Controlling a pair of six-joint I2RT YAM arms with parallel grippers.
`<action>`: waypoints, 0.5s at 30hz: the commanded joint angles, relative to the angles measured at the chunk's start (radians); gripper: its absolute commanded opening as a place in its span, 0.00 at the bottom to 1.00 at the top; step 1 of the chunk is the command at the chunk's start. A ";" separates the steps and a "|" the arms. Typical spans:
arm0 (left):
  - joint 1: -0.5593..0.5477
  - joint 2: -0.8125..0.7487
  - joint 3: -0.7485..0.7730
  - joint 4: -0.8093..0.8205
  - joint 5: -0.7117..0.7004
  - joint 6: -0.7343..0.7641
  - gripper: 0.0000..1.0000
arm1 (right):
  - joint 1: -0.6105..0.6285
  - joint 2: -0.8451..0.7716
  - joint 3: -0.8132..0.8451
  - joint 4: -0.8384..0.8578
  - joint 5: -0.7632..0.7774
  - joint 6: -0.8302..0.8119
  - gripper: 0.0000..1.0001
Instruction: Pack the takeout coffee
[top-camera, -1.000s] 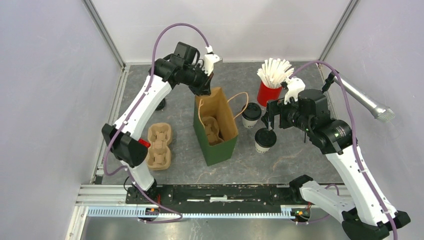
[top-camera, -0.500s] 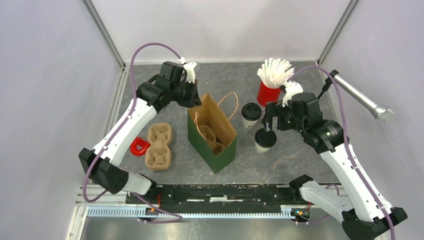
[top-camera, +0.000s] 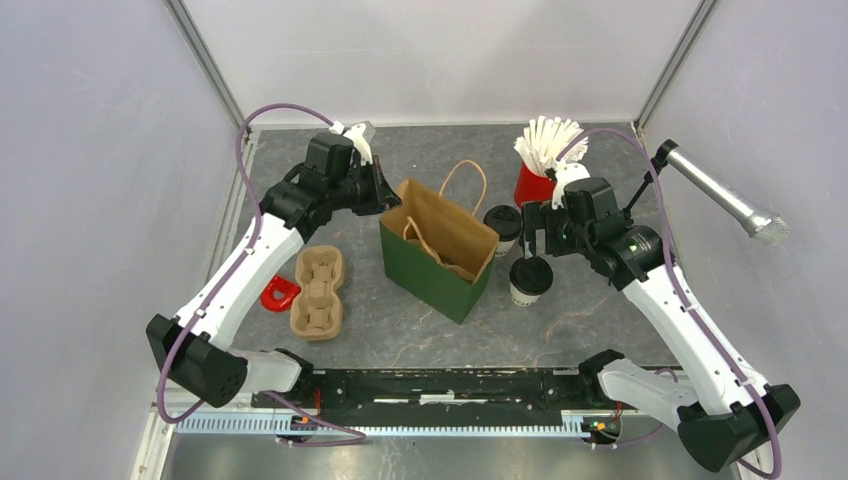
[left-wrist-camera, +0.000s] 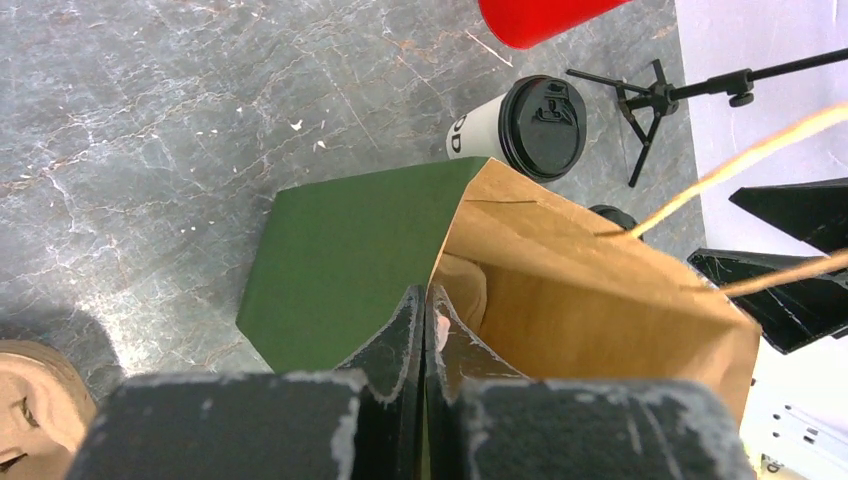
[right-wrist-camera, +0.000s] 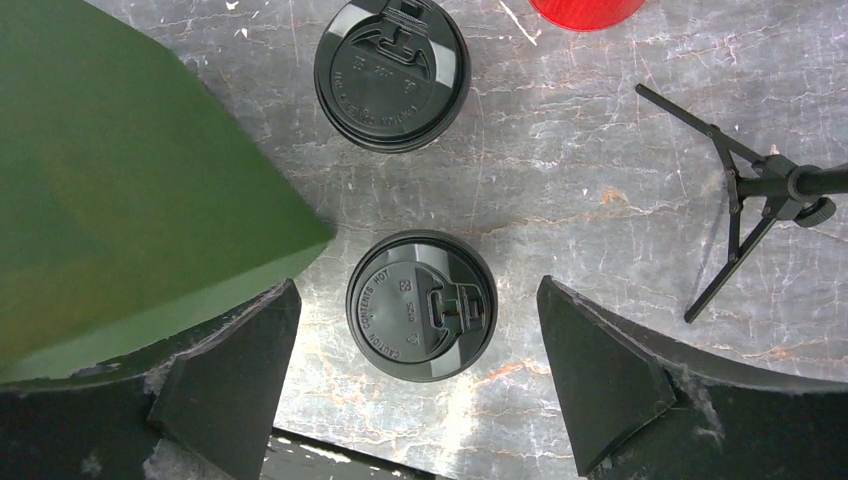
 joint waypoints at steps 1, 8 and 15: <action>0.008 0.011 0.071 -0.011 -0.037 -0.030 0.02 | 0.003 0.020 -0.006 0.041 0.010 -0.022 0.96; 0.013 -0.004 0.107 -0.104 -0.023 0.030 0.28 | 0.003 0.003 -0.122 0.053 0.019 -0.034 0.92; 0.014 -0.032 0.176 -0.214 -0.015 0.093 1.00 | 0.003 -0.035 -0.230 0.118 -0.022 -0.082 0.96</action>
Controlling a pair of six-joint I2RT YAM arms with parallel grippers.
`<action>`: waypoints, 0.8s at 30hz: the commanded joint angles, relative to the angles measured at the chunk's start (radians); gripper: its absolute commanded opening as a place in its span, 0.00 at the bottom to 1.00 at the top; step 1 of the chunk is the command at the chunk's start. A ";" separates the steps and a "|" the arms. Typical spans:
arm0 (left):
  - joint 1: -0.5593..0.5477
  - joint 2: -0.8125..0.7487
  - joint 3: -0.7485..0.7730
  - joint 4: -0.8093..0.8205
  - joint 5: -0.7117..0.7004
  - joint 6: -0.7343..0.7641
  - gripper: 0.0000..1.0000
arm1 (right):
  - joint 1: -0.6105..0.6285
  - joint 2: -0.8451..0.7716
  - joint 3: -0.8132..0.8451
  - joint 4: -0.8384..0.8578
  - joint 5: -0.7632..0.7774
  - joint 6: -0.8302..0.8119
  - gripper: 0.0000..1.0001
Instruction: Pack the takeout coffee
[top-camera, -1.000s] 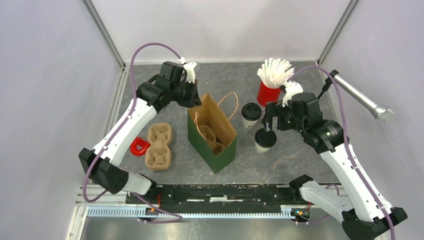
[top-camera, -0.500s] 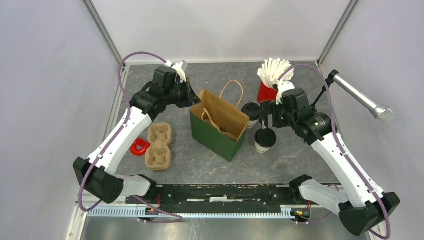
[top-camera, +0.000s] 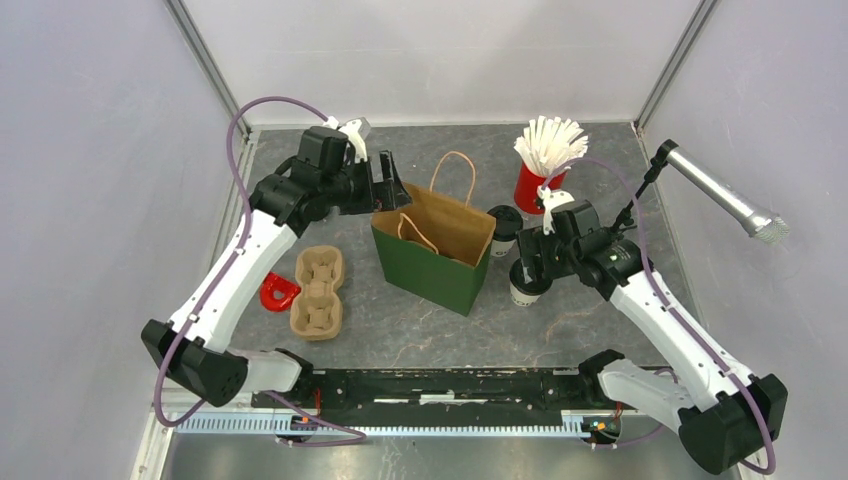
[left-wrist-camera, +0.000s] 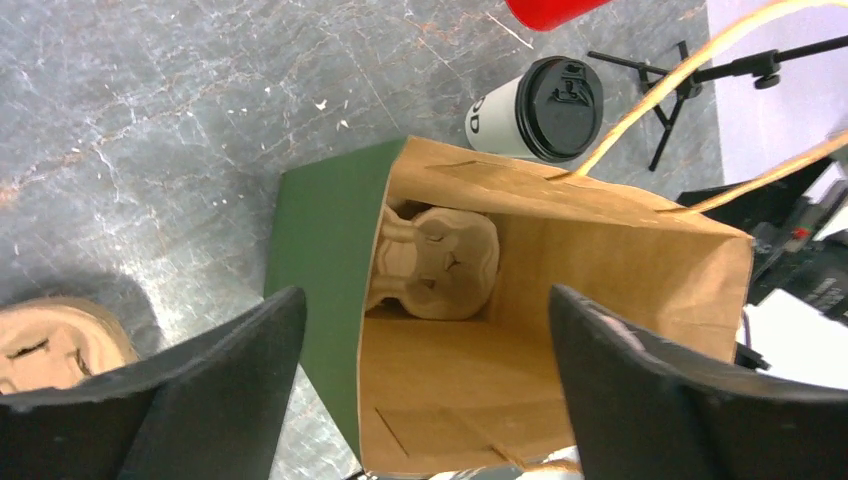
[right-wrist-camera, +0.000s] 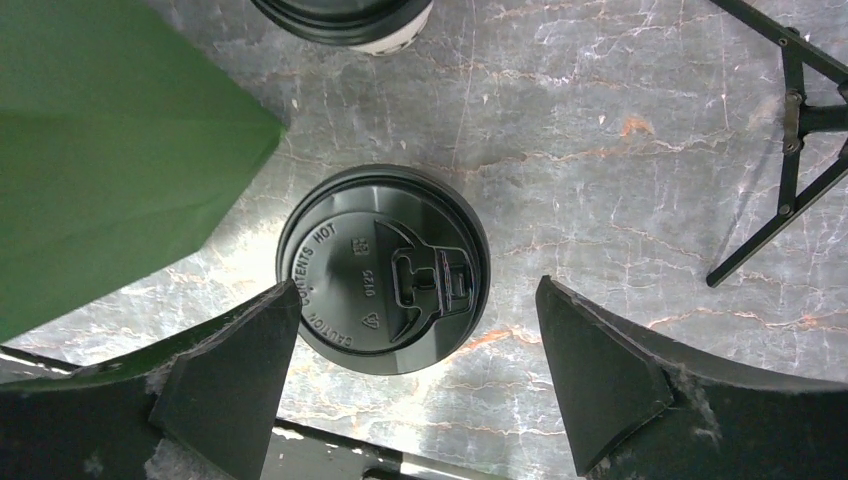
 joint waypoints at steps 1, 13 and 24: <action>0.005 -0.043 0.095 -0.091 -0.001 0.063 1.00 | 0.003 -0.042 -0.044 0.087 -0.021 -0.044 0.97; 0.030 -0.102 0.177 -0.206 -0.214 0.099 1.00 | 0.003 -0.044 -0.083 0.154 -0.079 -0.075 0.93; 0.061 -0.075 0.110 -0.211 -0.023 0.120 1.00 | 0.013 0.013 -0.070 0.120 -0.071 -0.106 0.96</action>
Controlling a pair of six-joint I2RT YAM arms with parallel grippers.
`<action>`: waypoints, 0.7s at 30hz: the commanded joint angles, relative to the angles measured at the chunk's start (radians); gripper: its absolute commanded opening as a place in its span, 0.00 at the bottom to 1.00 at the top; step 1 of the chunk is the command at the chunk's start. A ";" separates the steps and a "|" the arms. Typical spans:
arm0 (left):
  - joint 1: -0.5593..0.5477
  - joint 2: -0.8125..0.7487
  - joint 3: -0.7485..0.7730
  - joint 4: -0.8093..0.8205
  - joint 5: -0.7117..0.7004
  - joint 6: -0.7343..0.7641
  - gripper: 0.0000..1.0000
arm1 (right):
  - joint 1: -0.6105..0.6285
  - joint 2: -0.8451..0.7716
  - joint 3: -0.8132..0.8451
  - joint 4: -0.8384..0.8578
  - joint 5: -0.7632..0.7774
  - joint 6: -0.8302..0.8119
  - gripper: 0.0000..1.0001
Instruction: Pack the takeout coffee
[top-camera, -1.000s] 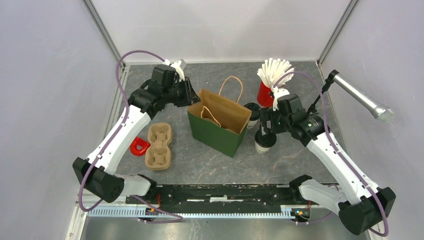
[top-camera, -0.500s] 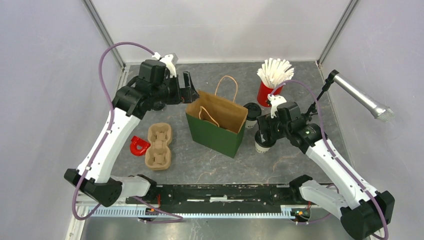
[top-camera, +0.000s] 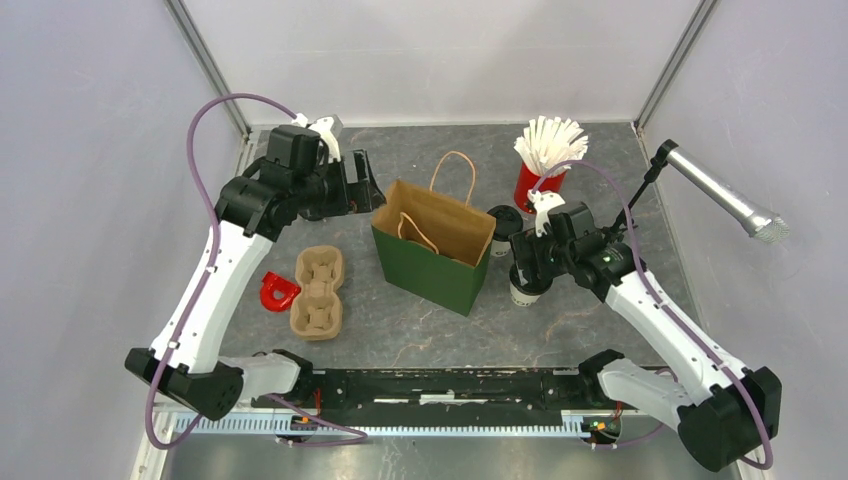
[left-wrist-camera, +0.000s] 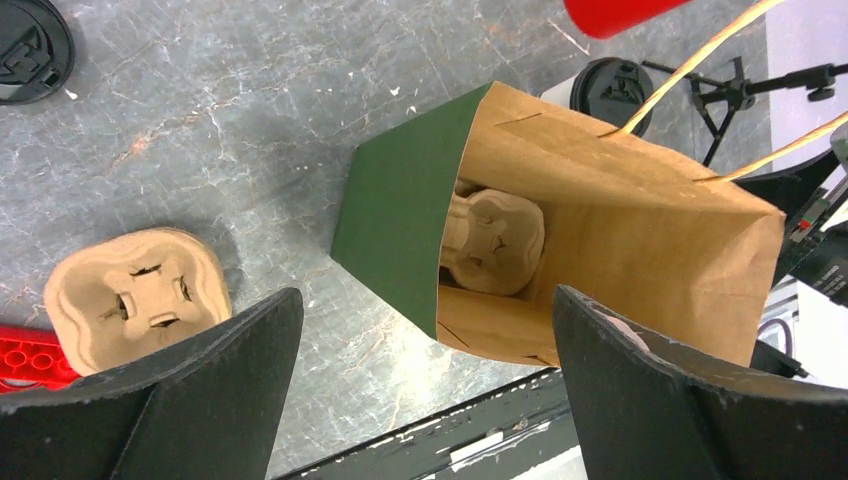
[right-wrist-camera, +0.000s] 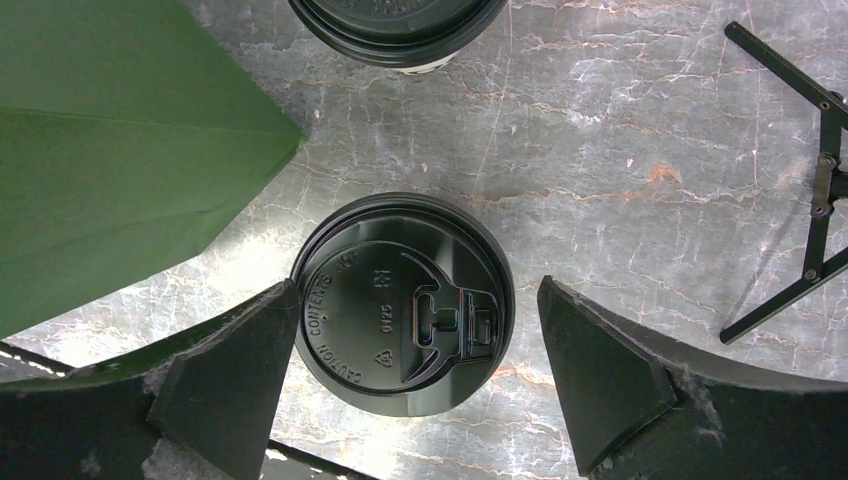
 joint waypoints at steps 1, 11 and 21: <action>0.002 0.000 -0.025 0.011 0.069 0.067 1.00 | 0.012 0.016 0.005 0.003 -0.004 -0.025 0.96; 0.002 -0.004 -0.022 0.001 0.060 0.090 1.00 | 0.035 0.042 0.007 -0.003 0.013 -0.024 0.92; 0.002 -0.013 -0.022 -0.004 0.052 0.100 1.00 | 0.046 0.046 0.118 -0.069 0.029 -0.016 0.95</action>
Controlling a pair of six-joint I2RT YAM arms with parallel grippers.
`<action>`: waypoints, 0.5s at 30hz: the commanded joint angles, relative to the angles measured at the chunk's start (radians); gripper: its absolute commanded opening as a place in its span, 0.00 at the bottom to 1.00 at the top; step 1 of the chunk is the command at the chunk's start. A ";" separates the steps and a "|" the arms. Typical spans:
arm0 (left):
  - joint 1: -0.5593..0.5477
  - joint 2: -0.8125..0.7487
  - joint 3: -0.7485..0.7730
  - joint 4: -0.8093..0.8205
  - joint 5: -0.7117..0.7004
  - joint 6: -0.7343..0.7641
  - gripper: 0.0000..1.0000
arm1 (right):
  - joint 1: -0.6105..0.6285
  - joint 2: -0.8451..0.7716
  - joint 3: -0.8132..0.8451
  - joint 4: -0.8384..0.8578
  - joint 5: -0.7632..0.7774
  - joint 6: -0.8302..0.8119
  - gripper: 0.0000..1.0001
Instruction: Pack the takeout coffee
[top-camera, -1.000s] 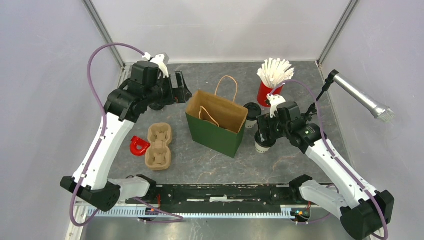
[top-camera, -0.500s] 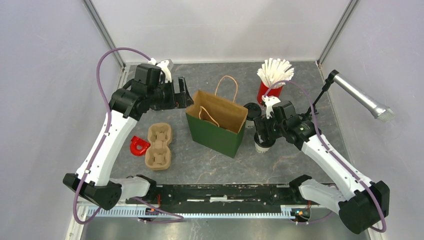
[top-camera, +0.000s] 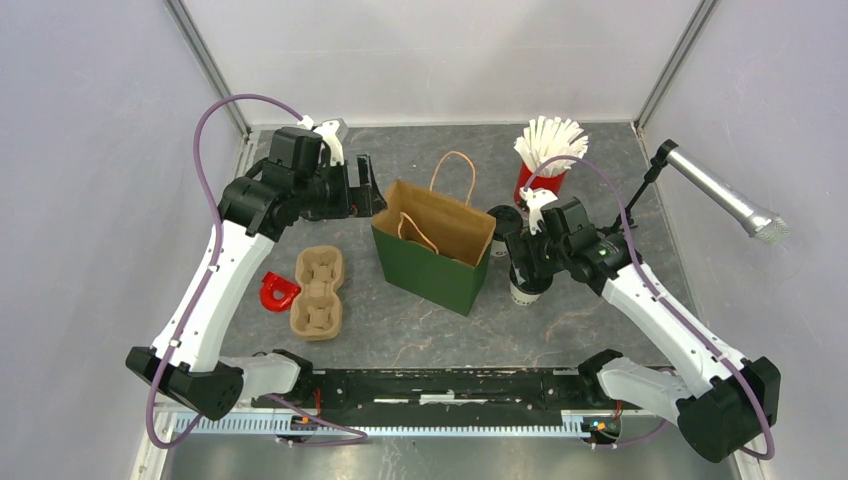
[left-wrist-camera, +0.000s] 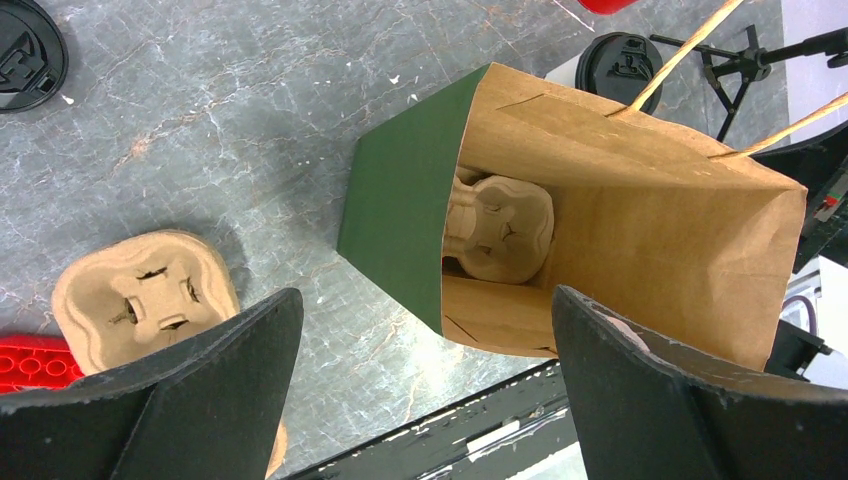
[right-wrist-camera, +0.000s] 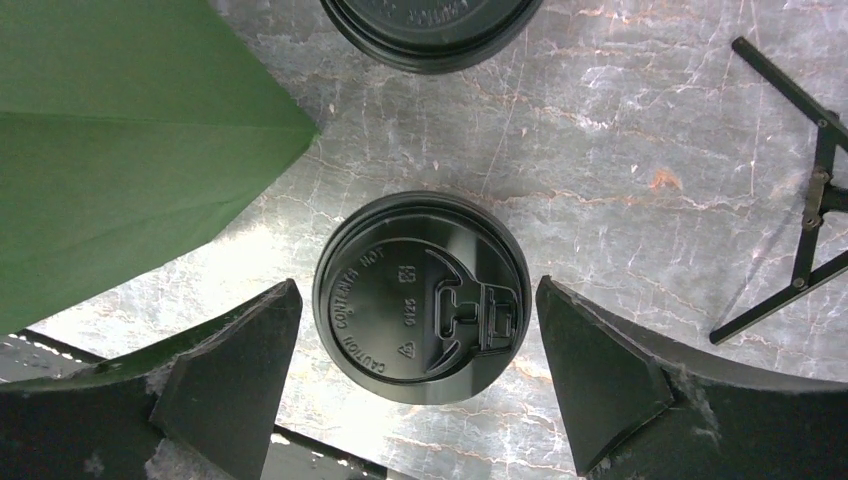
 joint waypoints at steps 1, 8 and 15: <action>0.002 -0.017 0.006 -0.001 0.009 0.050 1.00 | 0.008 -0.002 0.065 -0.023 0.018 -0.006 0.96; 0.002 -0.019 0.003 -0.001 0.006 0.052 1.00 | 0.024 0.004 0.053 -0.031 0.023 -0.014 0.98; 0.002 -0.021 -0.007 -0.001 0.003 0.052 1.00 | 0.038 0.021 0.033 -0.014 0.034 -0.021 0.98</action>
